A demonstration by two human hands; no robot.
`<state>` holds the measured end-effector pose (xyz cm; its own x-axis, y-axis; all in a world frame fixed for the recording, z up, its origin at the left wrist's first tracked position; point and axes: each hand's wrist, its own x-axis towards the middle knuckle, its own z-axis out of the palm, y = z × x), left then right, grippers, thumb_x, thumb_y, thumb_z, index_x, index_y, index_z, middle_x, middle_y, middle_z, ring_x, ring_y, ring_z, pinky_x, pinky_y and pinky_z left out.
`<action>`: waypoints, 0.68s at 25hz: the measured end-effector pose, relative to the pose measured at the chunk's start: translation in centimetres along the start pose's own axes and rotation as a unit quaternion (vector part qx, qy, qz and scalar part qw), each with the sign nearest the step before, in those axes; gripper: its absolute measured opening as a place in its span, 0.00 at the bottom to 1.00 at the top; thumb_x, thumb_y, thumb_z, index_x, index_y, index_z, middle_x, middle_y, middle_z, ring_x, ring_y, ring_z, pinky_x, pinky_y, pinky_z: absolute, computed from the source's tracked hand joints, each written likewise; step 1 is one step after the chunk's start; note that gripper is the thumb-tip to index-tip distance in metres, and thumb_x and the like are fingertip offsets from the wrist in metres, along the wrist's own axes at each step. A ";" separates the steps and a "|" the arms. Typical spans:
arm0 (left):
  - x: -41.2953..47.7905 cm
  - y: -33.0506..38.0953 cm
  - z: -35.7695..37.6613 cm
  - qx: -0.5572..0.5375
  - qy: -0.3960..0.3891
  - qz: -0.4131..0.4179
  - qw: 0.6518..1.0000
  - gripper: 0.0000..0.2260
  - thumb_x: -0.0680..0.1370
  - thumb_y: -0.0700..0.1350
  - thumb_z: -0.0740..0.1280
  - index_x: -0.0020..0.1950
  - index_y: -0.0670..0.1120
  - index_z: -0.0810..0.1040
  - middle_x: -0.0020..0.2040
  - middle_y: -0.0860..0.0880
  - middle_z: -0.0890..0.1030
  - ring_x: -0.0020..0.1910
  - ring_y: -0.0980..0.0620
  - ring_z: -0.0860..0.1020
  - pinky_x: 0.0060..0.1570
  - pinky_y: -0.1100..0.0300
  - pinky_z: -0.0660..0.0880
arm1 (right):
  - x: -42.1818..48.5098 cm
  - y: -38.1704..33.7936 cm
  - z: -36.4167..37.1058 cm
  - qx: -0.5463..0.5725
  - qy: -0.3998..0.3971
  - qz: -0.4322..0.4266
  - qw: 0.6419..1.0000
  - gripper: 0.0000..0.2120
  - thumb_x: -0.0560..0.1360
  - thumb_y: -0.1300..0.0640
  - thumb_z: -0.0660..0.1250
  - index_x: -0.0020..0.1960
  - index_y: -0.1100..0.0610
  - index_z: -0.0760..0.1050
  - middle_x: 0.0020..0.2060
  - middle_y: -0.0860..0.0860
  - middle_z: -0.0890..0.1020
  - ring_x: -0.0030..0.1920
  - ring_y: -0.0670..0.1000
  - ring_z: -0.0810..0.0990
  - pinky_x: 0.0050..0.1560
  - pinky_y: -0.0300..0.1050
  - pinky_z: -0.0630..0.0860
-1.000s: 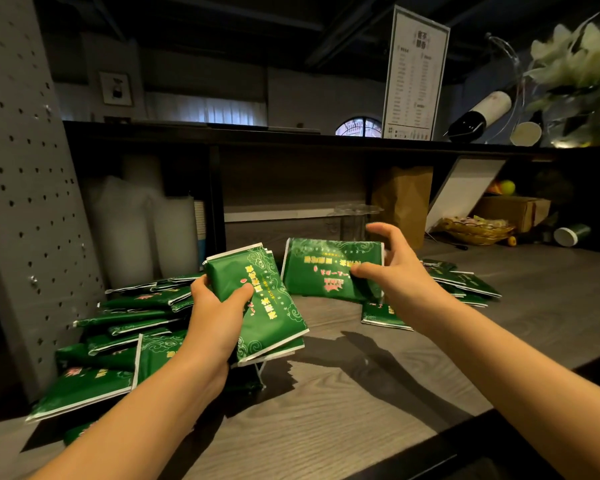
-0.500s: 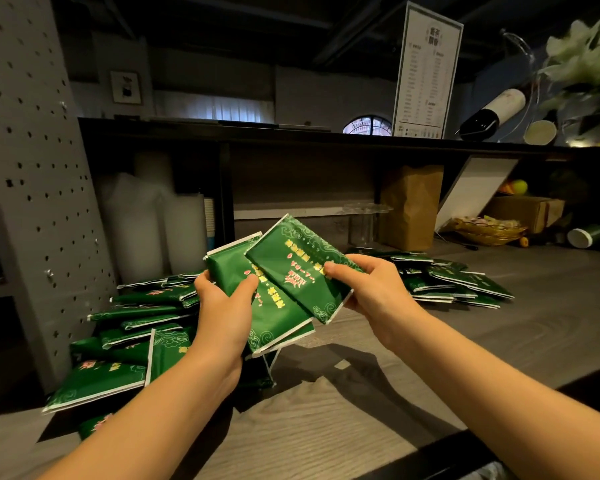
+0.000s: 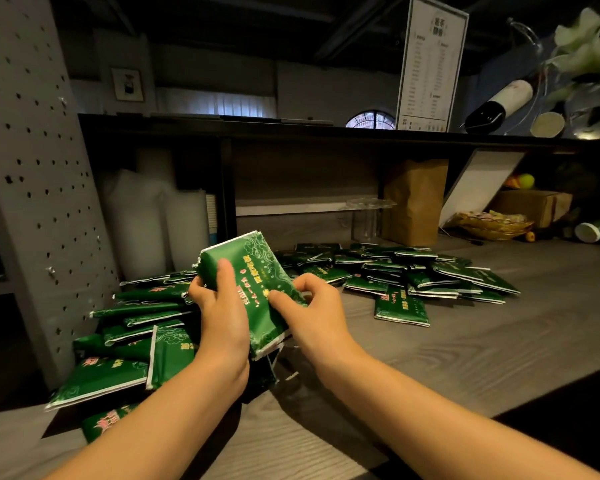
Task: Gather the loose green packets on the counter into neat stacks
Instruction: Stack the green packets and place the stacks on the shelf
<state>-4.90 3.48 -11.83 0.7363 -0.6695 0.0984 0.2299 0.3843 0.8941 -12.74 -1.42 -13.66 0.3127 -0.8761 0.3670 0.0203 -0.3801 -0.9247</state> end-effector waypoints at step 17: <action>0.1 -1.4 -0.3 0.141 -0.106 -0.022 0.984 0.17 0.78 0.47 0.66 0.65 0.49 0.67 0.54 0.48 0.80 0.43 0.51 0.81 0.36 0.58 0.75 | 11.1 4.1 -16.6 -0.579 0.090 -0.014 0.810 0.18 0.79 0.47 0.57 0.66 0.52 0.70 0.66 0.56 0.70 0.67 0.59 0.65 0.65 0.55 0.62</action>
<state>-4.93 3.08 -13.22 0.5732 -0.8108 0.1185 0.0518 0.1802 0.9823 -24.96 -17.62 -11.66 0.1812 -0.8518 0.4915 -0.9120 -0.3326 -0.2402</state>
